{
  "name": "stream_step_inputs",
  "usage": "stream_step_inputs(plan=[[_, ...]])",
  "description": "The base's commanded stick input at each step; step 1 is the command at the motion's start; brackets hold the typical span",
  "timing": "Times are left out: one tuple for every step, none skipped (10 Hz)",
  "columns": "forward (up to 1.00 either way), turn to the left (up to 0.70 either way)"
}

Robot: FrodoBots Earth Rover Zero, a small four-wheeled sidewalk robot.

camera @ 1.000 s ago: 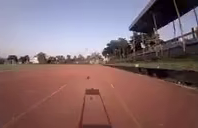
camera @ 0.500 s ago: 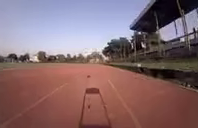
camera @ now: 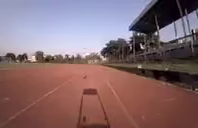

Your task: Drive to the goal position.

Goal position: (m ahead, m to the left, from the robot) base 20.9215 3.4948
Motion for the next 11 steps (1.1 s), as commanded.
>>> stream_step_inputs(plan=[[0.7,0.0],[0.7,0.0],[0.7,0.0],[0.7,0.0],[0.7,0.0],[0.7,0.0],[0.7,0.0],[0.7,0.0],[0.7,0.0],[0.7,0.0],[0.7,0.0]])
